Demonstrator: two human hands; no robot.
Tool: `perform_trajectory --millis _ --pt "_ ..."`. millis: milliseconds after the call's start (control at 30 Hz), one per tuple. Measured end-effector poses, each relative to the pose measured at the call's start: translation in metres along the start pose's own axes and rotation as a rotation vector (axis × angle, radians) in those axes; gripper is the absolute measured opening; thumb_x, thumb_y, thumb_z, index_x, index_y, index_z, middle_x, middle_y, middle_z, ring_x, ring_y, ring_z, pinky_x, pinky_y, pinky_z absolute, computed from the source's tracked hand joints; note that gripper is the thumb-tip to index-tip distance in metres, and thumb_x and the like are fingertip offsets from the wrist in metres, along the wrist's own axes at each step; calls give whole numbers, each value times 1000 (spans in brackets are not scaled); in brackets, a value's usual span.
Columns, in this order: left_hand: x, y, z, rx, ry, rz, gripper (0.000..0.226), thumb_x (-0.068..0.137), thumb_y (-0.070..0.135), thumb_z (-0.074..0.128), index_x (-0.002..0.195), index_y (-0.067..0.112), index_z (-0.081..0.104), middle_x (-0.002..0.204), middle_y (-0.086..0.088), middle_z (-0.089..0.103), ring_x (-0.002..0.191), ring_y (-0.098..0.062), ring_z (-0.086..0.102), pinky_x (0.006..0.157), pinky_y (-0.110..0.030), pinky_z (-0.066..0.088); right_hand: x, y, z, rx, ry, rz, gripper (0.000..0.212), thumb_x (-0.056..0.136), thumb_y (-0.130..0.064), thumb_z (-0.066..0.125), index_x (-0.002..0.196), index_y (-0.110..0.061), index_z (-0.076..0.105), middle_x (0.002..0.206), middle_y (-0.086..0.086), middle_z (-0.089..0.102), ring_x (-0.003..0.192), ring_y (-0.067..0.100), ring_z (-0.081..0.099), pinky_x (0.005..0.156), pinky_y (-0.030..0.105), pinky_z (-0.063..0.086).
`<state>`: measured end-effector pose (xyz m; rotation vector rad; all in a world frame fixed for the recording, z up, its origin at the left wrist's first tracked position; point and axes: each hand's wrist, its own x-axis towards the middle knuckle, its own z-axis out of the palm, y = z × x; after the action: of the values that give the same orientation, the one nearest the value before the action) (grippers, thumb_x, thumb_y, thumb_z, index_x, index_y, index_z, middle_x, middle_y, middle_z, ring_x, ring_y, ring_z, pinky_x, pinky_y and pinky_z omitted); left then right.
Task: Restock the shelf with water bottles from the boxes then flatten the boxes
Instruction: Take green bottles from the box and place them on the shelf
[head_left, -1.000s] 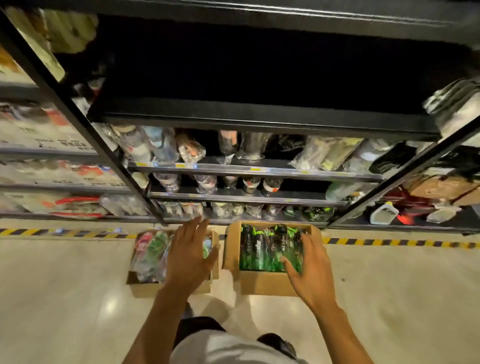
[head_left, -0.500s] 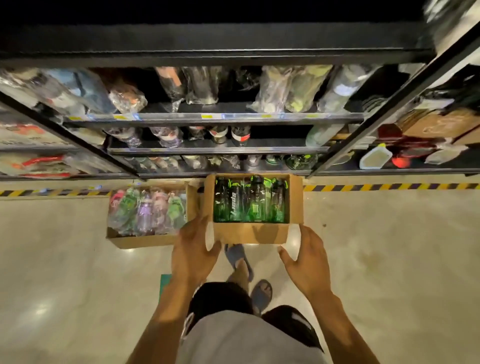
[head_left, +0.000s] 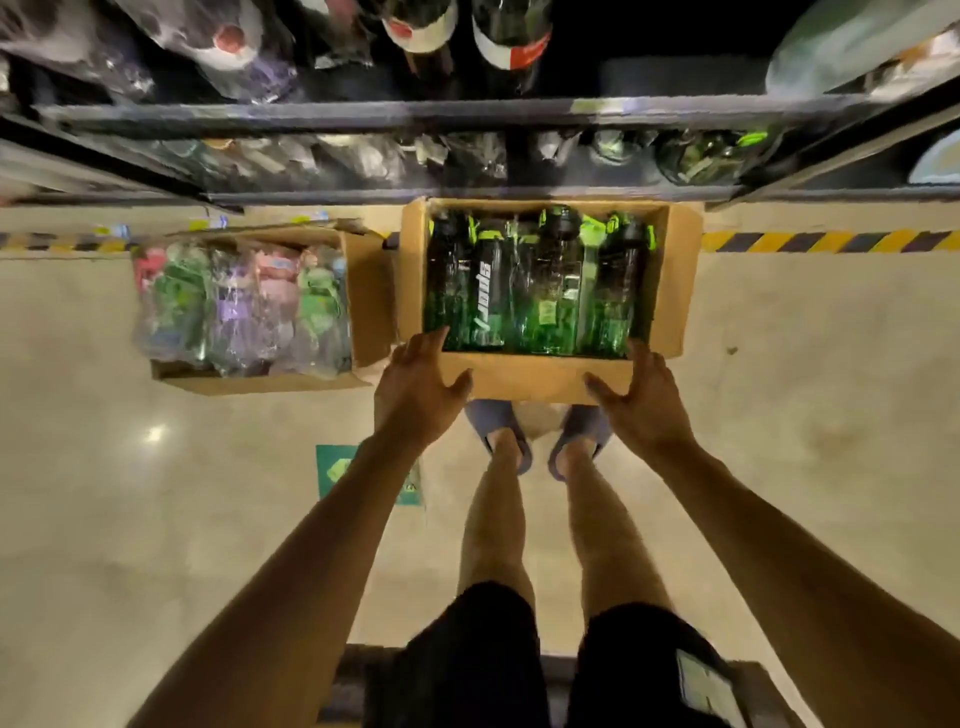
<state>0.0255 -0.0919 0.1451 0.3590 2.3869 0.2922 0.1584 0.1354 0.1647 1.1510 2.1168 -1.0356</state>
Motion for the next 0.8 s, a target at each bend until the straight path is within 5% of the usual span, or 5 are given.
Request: perform_trajectory --millis 167,300,467,700,800 --pt "105 -26 82 -181 14 -227 83 90 50 68 157 18 32 153 -10 48 134 -37 49 98 -50 51 120 30 67 22 -78 56 71 93 -47 72 146 -9 46 142 15 53 134 35 48 96 34 41" --pt "176 -52 136 -274 30 -314 86 79 55 68 151 17 40 145 -8 54 132 -34 52 101 -51 52 203 49 114 107 -52 109 113 67 -90 65 151 -18 38 146 13 55 129 38 58 103 48 52" --pt "218 -62 185 -146 88 -377 86 89 49 70 155 9 32 154 -13 43 140 -39 37 112 -49 36 257 49 151 239 -84 164 127 73 -70 80 163 -16 9 170 13 19 153 39 26 123 54 31" --pt "223 -68 206 -213 287 -298 59 86 38 76 137 15 55 149 -16 35 132 -38 36 108 -45 36 268 66 171 351 -5 204 118 49 -77 86 142 -23 39 140 4 55 129 29 53 111 45 49" --pt "218 -69 210 -222 296 -190 47 86 35 75 126 21 56 158 -14 24 134 -42 39 107 -48 41 266 61 164 443 -32 240 111 64 -58 92 149 -19 33 148 7 50 136 31 50 113 38 43"
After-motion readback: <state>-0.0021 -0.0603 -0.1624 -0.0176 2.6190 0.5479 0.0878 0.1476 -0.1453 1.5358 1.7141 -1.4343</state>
